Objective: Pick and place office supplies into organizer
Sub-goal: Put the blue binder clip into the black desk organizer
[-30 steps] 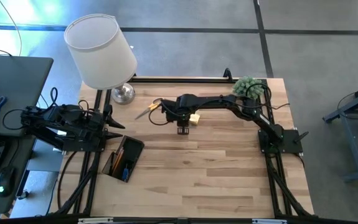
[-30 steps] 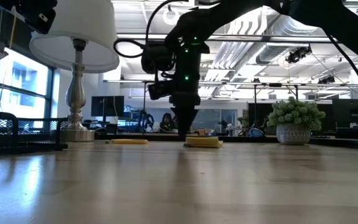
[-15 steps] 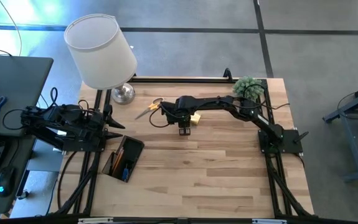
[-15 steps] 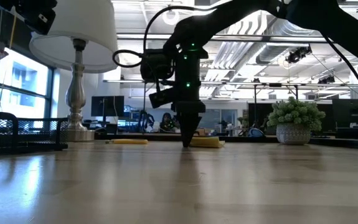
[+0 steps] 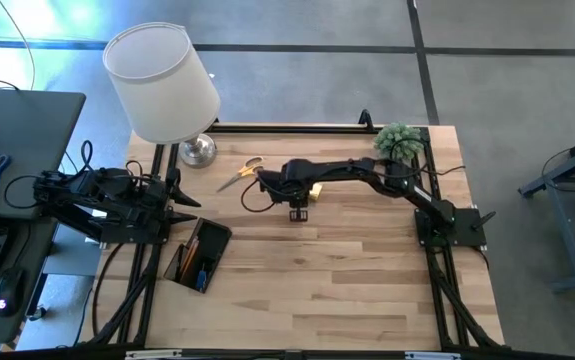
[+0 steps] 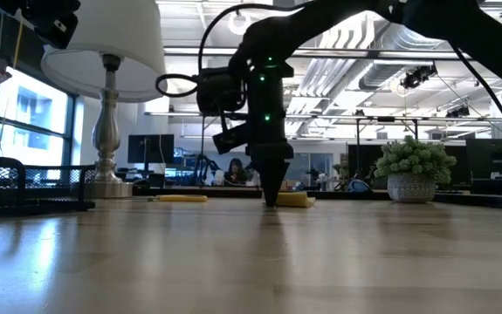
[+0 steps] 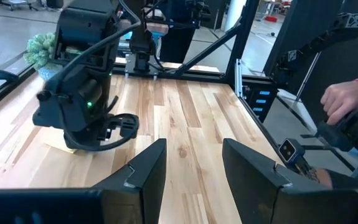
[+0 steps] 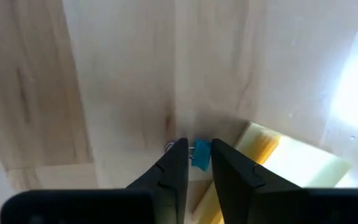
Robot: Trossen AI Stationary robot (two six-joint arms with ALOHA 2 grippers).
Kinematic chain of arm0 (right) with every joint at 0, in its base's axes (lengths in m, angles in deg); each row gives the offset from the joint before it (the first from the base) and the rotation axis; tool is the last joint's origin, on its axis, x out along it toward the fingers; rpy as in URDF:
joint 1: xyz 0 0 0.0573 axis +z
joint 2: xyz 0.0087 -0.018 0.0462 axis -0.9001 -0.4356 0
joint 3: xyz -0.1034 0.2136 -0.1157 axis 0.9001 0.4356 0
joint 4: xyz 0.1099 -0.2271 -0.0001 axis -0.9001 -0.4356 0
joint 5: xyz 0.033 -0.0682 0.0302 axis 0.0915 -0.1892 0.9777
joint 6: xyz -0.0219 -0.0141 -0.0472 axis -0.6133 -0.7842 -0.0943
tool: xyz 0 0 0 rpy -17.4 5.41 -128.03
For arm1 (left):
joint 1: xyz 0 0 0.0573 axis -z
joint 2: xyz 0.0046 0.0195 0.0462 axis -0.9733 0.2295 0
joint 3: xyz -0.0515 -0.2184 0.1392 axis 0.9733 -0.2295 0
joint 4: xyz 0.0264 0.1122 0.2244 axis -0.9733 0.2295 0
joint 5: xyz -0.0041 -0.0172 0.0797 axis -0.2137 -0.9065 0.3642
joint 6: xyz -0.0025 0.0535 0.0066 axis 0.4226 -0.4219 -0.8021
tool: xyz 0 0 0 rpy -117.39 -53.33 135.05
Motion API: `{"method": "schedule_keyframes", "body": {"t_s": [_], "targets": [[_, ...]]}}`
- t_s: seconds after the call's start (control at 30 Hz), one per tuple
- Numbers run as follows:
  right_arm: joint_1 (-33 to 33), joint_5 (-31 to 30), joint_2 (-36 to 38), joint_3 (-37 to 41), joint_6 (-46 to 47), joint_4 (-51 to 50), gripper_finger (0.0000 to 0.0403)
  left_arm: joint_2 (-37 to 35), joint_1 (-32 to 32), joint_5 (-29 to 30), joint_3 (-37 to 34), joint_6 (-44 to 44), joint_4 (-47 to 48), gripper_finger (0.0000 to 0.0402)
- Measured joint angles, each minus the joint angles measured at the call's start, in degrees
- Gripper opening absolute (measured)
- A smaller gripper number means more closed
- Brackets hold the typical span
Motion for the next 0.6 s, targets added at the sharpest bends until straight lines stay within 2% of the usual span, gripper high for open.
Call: {"method": "schedule_keyframes", "body": {"t_s": [0.27,0.6], "targets": [[1.7,1.2,-0.2,-1.4,1.8,-1.7,0.0014,0.0,0.0,0.0,0.0,0.0,0.0,0.0145],[4.2,4.9,-0.4,-12.3,1.6,-2.8,0.0000,0.0,0.0,0.0,0.0,0.0,-0.1,0.0145]]}}
